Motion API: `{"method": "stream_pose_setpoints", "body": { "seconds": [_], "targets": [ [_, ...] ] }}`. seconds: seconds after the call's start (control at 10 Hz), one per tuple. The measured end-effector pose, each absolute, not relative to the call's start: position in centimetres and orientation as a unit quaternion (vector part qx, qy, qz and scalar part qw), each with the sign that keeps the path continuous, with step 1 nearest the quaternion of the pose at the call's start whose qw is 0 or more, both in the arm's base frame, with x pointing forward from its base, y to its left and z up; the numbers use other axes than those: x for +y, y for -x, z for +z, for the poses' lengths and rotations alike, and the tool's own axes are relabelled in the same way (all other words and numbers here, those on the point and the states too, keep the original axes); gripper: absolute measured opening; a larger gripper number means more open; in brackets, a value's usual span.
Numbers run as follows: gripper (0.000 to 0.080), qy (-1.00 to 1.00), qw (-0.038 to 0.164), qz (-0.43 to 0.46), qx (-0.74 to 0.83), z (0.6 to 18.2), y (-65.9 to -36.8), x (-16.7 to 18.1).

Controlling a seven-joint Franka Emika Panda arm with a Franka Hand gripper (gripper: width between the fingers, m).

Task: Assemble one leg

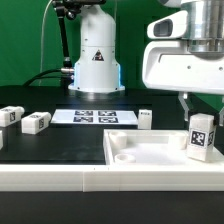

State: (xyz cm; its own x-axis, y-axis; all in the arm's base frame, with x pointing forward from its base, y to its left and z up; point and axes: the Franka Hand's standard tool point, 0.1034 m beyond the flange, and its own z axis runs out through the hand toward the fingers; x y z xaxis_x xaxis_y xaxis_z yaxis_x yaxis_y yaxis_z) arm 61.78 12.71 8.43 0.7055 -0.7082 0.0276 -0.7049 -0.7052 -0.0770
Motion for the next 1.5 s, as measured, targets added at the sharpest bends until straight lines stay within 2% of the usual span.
{"method": "stream_pose_setpoints", "body": {
  "seconds": [0.3,0.4,0.5,0.8,1.5],
  "targets": [
    [0.0301,0.899,0.04,-0.021,0.435,8.4,-61.74,12.96],
    [0.0482,0.904,0.04,-0.021,0.425,8.39,-61.74,12.98],
    [0.0611,0.912,0.039,-0.022,0.407,8.39,-61.75,12.94],
    [0.0648,0.959,0.033,-0.026,0.281,8.37,-61.84,12.64],
    [0.0649,0.997,0.008,-0.028,-0.072,8.01,-62.35,12.39]
  ]
}}
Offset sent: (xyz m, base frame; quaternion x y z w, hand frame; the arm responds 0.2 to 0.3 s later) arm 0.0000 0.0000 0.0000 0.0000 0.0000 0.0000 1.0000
